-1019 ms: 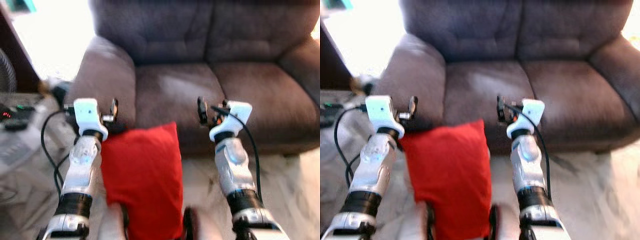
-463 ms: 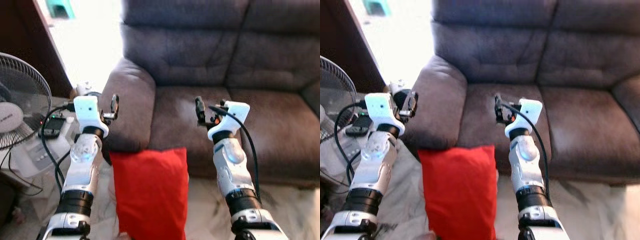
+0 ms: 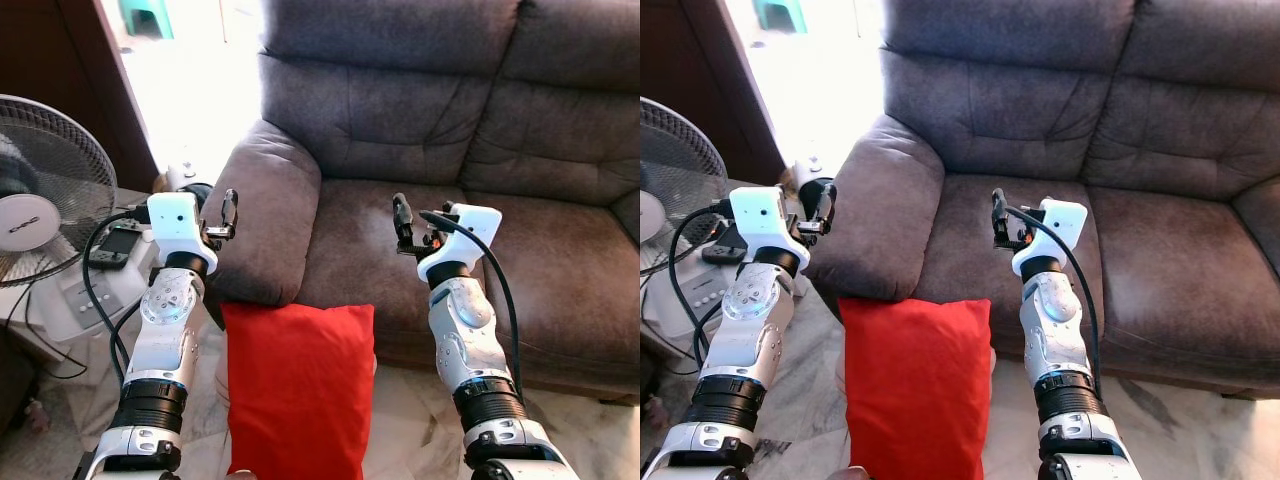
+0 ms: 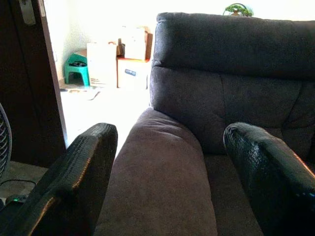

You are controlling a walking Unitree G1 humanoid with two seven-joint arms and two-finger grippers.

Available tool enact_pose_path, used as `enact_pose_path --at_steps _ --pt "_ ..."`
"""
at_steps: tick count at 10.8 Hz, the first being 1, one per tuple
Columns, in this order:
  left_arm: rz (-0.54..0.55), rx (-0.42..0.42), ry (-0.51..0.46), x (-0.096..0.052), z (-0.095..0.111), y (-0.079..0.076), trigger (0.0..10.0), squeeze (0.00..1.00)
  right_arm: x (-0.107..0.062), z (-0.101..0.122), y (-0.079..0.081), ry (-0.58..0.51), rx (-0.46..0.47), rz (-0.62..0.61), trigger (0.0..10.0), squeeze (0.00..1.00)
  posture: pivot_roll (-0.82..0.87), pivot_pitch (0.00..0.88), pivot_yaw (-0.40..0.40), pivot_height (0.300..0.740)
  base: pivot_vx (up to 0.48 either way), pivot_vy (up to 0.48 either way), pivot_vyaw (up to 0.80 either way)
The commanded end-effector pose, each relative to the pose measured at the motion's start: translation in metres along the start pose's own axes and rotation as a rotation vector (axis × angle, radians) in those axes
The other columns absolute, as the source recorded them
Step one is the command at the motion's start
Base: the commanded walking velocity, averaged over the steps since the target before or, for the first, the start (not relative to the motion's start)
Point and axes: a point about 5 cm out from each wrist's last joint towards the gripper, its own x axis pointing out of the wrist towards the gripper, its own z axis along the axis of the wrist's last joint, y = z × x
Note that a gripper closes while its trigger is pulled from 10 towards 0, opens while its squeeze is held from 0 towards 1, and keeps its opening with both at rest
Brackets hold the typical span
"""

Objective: Move the pillow to the sofa from floor

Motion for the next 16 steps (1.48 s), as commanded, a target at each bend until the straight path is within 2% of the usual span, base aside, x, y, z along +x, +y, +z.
enact_pose_path --at_steps 1,3,9,11,13,16 --pt "-0.018 0.014 0.008 0.0002 -0.0013 -0.0022 10.0 0.00 0.0006 0.0023 -0.0004 -0.007 0.005 -0.008 10.0 0.00 0.10 0.052 -0.059 0.740 0.000 0.000 0.00" --pt "-0.019 0.019 0.009 -0.0003 -0.0015 -0.0019 10.0 0.00 -0.0012 0.0008 0.0037 -0.013 0.008 0.005 10.0 0.00 0.10 0.057 -0.063 0.740 0.000 0.000 0.00" --pt "-0.020 0.028 0.005 -0.0013 -0.0019 -0.0032 10.0 0.00 -0.0007 -0.0012 0.0015 0.009 -0.011 -0.001 10.0 0.00 0.10 0.060 -0.068 0.740 0.000 -0.466 0.00" --pt "-0.009 0.012 0.003 -0.0017 -0.0017 -0.0014 10.0 0.00 -0.0008 -0.0023 0.0034 0.016 -0.021 0.009 10.0 0.00 0.10 0.065 -0.068 0.740 0.000 0.000 0.00" --pt "-0.010 0.020 0.004 -0.0018 -0.0015 -0.0009 10.0 0.00 -0.0010 -0.0014 0.0069 0.009 -0.063 0.047 10.0 0.00 0.10 0.065 -0.068 0.740 0.000 0.000 0.60" --pt "-0.010 0.019 0.006 -0.0014 -0.0012 -0.0008 10.0 0.00 -0.0022 -0.0024 0.0085 0.011 -0.061 0.064 10.0 0.00 0.10 0.063 -0.071 0.740 0.000 0.000 0.78"
